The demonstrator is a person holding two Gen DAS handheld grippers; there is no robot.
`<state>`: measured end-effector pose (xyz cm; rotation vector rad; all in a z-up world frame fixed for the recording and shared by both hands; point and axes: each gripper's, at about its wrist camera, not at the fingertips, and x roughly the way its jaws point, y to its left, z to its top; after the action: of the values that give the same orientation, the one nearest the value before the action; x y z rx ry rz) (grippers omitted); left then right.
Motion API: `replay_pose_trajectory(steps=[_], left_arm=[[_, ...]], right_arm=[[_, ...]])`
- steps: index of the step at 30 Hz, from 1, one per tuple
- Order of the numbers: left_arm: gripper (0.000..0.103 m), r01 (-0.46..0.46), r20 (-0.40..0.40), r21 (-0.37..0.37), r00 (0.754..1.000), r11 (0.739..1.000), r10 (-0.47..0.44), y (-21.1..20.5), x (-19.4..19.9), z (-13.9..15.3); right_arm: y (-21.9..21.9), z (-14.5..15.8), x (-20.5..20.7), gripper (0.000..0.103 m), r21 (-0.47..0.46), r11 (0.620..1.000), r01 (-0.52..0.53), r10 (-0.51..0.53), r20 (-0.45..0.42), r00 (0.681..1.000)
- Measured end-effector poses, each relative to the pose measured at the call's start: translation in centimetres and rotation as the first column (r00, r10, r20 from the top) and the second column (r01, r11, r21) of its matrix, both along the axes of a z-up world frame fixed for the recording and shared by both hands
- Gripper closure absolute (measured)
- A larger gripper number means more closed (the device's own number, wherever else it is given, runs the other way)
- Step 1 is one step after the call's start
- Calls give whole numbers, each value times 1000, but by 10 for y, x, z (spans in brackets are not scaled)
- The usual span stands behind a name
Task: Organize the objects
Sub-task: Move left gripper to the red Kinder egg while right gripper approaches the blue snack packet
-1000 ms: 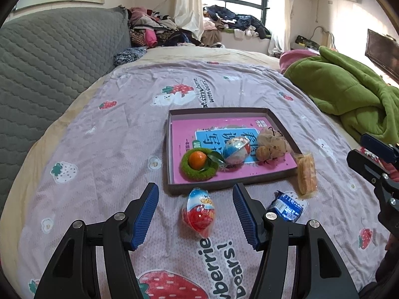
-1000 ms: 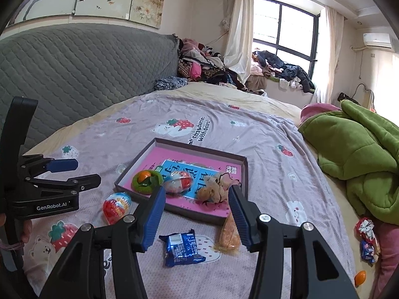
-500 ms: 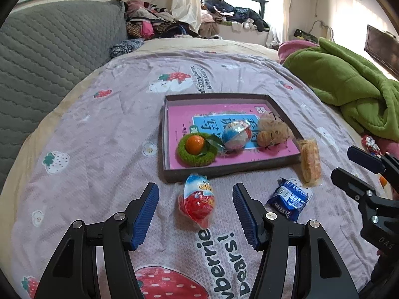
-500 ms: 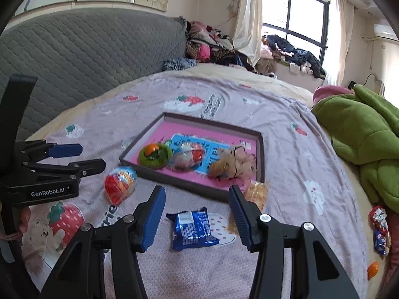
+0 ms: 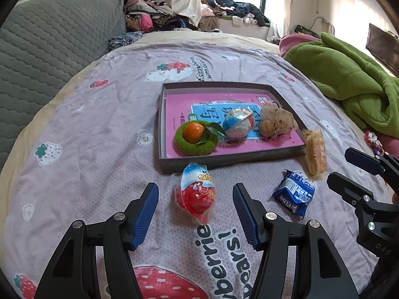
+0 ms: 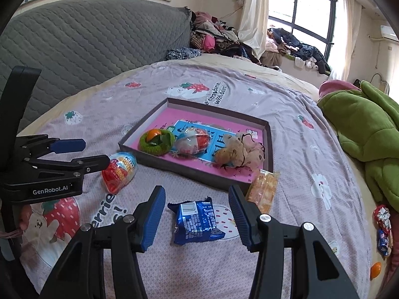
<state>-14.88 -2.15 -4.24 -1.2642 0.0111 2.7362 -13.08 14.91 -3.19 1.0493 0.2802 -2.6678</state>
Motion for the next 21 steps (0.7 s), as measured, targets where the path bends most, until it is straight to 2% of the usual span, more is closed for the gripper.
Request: replay_pose_trajectory(steps=[14, 21], left_arm=[[39, 8, 37, 0, 999, 1000, -8, 3, -8, -21], [39, 5, 59, -3, 998, 1000, -5, 5, -13, -31]], right_arm=[[-6, -32, -7, 50, 54, 998, -43, 38, 79, 996], [-1, -49, -13, 50, 34, 998, -52, 48, 110, 993]])
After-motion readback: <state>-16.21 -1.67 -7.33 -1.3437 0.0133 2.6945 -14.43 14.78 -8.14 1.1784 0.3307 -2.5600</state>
